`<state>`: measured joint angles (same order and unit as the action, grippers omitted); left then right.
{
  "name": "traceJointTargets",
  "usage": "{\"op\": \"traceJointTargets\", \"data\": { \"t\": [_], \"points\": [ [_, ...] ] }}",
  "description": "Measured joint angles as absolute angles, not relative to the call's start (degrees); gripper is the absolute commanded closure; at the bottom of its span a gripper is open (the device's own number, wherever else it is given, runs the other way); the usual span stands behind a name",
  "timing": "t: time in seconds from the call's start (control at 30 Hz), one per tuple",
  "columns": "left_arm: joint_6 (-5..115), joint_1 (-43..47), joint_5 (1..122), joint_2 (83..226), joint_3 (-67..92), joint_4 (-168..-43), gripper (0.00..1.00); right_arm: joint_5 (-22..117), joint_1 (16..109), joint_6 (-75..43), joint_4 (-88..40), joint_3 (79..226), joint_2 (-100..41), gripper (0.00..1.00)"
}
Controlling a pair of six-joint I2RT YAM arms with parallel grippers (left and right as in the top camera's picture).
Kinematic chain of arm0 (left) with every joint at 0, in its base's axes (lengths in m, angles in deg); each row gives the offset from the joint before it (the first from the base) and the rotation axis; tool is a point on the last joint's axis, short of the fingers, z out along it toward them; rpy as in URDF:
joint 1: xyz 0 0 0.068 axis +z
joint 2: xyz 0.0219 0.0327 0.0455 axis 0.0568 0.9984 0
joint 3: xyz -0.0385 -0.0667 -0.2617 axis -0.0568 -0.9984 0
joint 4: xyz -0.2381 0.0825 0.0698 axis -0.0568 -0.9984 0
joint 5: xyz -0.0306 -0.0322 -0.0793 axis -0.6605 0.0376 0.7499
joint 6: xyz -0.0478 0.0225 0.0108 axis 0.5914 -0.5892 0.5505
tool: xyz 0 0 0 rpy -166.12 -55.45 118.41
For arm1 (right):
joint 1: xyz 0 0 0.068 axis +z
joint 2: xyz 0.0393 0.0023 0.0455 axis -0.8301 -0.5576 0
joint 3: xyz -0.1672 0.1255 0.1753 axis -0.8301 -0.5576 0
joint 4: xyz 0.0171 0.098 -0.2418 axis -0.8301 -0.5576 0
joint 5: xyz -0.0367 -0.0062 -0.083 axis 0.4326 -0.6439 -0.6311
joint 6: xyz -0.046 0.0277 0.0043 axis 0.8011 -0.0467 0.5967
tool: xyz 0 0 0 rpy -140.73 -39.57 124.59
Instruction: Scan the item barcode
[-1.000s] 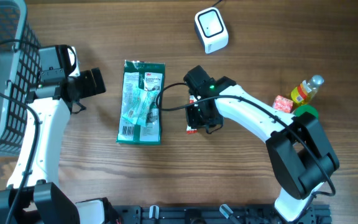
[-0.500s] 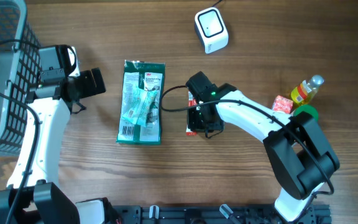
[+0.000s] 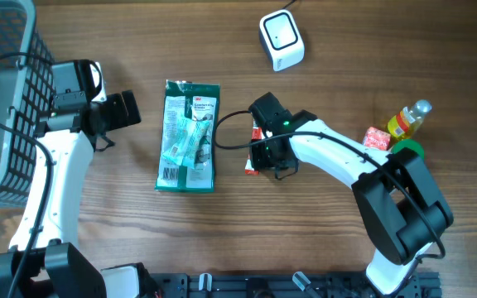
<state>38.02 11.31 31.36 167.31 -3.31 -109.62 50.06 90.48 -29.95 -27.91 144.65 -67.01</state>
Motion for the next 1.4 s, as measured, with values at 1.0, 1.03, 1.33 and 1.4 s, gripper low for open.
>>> {"op": "traceJointTargets", "data": {
  "t": [1.0, 1.03, 1.33, 1.4],
  "points": [
    [38.02, 11.31, 31.36, 167.31, -3.31, -109.65, 0.00, 51.73, 91.16, -40.79, -25.98, 145.31, -67.01, 0.77],
    [38.02, 11.31, 31.36, 167.31, -3.31, -109.62, 0.00, 51.20, 91.51, -41.06, -25.81, 145.29, -67.01, 0.77],
    [38.02, 11.31, 31.36, 167.31, -3.31, -109.62, 0.00, 47.11, 93.06, -42.06, -26.92, 145.18, -67.01, 0.77],
    [38.02, 11.31, 31.36, 167.31, -3.31, -109.65, 0.00, 46.61, 93.06, -42.06, -27.56, 145.16, -67.01, 0.77]
  ]
}}
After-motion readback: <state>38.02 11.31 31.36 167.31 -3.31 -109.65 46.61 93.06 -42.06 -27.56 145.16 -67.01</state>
